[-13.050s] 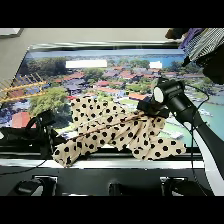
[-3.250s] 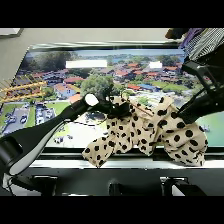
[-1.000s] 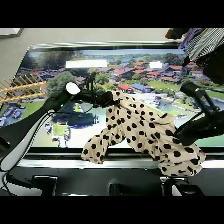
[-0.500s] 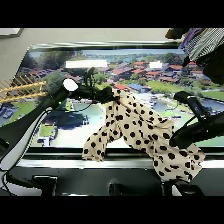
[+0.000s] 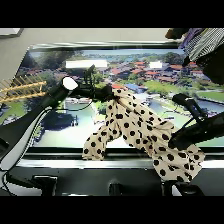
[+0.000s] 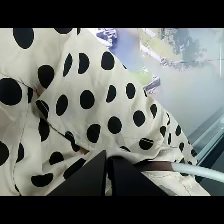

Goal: Fold the clothes and pants, and hang the long-sleeved shirts on hangers.

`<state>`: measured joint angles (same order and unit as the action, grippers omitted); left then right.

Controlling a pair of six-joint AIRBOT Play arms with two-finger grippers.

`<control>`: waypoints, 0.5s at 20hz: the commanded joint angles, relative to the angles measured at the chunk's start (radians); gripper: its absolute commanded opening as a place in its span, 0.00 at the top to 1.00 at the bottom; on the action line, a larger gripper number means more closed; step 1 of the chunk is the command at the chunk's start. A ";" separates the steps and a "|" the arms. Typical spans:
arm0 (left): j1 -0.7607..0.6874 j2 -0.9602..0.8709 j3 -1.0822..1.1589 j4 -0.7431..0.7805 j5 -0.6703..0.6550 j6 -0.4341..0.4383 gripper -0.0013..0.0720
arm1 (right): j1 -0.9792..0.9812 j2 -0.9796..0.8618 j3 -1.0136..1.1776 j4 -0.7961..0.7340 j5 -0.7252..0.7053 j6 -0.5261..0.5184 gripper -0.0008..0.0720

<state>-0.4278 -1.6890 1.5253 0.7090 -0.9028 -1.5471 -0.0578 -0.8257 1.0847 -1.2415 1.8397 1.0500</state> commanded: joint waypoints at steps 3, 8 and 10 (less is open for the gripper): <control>0.002 0.000 0.002 -0.001 0.002 0.003 0.95 | 0.001 0.005 0.000 -0.002 0.010 0.013 0.96; 0.021 0.021 0.002 -0.010 -0.022 0.002 0.95 | 0.001 0.005 -0.001 -0.076 0.005 0.013 0.96; 0.028 0.027 0.002 -0.009 -0.069 0.002 0.95 | 0.001 0.005 0.000 -0.099 -0.022 0.013 0.96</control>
<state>-0.4103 -1.6714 1.5261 0.7010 -0.9295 -1.5444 -0.0574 -0.8215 1.0847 -1.2919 1.8374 1.0611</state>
